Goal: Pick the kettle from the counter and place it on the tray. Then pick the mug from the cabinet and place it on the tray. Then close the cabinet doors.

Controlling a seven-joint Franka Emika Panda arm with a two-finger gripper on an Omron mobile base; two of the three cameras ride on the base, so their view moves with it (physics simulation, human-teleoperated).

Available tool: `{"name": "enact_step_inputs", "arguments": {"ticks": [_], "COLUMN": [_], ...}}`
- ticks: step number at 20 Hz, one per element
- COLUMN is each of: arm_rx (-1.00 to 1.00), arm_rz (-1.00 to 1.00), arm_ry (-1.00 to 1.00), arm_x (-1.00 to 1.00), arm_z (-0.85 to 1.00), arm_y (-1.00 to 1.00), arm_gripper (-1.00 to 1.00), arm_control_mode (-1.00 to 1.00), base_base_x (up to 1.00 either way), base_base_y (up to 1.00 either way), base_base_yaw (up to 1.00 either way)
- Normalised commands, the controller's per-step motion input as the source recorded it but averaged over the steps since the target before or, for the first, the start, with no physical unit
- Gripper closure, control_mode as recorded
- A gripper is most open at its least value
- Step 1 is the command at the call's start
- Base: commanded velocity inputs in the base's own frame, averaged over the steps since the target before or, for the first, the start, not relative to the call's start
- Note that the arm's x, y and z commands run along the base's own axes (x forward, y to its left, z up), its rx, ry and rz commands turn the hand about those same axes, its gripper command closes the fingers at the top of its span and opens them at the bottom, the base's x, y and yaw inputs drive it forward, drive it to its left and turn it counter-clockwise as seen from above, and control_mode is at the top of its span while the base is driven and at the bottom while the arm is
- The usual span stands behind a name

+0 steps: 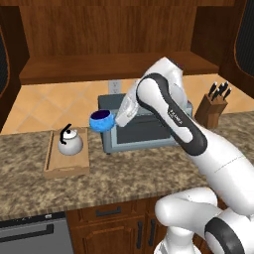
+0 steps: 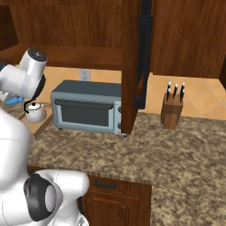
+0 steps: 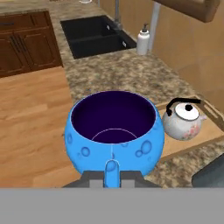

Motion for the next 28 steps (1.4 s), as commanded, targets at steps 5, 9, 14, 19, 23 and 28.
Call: {"name": "enact_step_inputs", "arguments": {"ticks": [5, 9, 14, 19, 23, 28], "arm_rx": [-0.09, -0.02, 0.0, 0.02, 0.0, 0.0], "arm_rz": [0.11, 0.02, 0.0, 0.0, 0.0, 0.0], "arm_ry": [0.0, 0.0, 0.0, 0.0, 0.0, 0.0], "arm_x": [-0.01, 0.2, 0.56, 0.68, 0.4, 0.33], "arm_z": [-0.96, -0.78, -0.48, -0.24, -0.3, -0.29], "arm_y": [0.53, 0.36, 0.04, 0.1, 0.36, 0.31], "arm_gripper": [1.0, 1.0, 1.0, 1.0, 1.0, 1.0], "arm_control_mode": [-1.0, -1.0, -1.0, -1.0, -1.0, -1.0], "base_base_x": [0.0, 0.0, 0.0, 0.0, 0.0, 0.0], "base_base_y": [0.0, 0.0, 0.0, 0.0, 0.0, 0.0], "base_base_yaw": [0.0, 0.0, 0.0, 0.0, 0.0, 0.0]}}
